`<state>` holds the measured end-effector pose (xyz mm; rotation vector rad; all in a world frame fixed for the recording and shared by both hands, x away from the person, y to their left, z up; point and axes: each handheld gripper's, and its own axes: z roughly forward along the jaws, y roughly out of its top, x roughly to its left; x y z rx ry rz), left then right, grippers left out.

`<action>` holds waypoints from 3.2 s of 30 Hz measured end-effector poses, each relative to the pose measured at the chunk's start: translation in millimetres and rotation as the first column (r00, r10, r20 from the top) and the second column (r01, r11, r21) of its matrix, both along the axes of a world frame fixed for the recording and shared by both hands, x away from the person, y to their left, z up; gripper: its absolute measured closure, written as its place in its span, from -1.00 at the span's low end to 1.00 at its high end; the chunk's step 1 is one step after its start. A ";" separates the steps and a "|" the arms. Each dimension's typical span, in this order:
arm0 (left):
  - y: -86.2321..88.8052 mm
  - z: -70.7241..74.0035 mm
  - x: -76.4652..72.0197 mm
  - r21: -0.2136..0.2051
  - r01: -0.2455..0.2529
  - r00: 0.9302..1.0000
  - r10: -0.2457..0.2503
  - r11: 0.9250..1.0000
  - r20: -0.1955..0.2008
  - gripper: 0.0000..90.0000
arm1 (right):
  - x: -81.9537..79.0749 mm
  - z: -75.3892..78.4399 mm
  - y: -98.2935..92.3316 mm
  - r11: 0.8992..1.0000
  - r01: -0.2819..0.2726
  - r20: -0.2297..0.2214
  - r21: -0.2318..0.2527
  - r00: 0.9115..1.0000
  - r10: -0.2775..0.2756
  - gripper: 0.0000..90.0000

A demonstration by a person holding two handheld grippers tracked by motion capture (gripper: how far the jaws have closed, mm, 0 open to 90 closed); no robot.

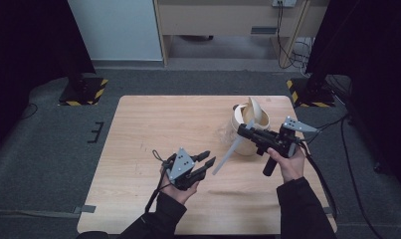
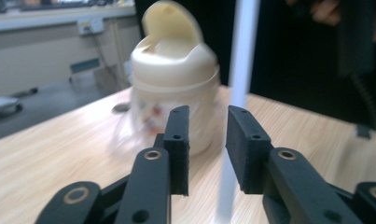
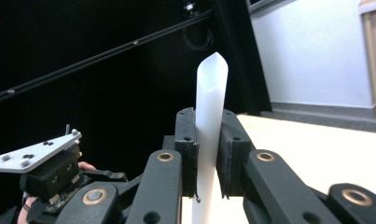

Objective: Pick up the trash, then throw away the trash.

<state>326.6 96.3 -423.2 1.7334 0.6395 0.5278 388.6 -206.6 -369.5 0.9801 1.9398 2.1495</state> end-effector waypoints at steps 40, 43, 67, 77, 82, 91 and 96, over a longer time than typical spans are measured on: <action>137.5 -77.6 21.2 0.243 -0.208 0.910 0.278 0.947 -0.308 -0.46 | -4.5 53.2 -117.7 0.858 0.507 0.271 0.079 0.818 -0.508 0.79; 137.7 -77.3 21.4 0.242 -0.209 0.909 0.279 0.948 -0.309 -0.46 | -1.8 53.7 -121.2 0.841 0.534 0.274 0.088 0.798 -0.536 0.79; 135.6 -81.2 24.5 0.258 -0.184 0.902 0.267 0.949 -0.338 -0.52 | 46.3 38.2 -107.2 0.815 0.576 0.262 0.062 0.779 -0.570 0.79; 135.0 -80.9 24.3 0.260 -0.179 0.904 0.263 0.949 -0.337 -0.52 | 60.1 16.8 -87.9 0.825 0.564 0.228 -0.029 0.808 -0.544 0.79; 134.7 -81.2 24.5 0.262 -0.178 0.904 0.262 0.949 -0.337 -0.52 | 69.1 1.5 -79.0 0.825 0.559 0.193 -0.085 0.821 -0.537 0.78; 134.8 -81.2 24.6 0.263 -0.175 0.904 0.261 0.949 -0.339 -0.53 | 80.9 -17.6 -67.2 0.835 0.529 0.128 -0.151 0.848 -0.515 0.52; 135.4 -81.2 24.7 0.261 -0.177 0.903 0.262 0.949 -0.340 -0.53 | 78.8 -14.7 -71.0 0.833 0.533 0.123 -0.148 0.846 -0.519 0.14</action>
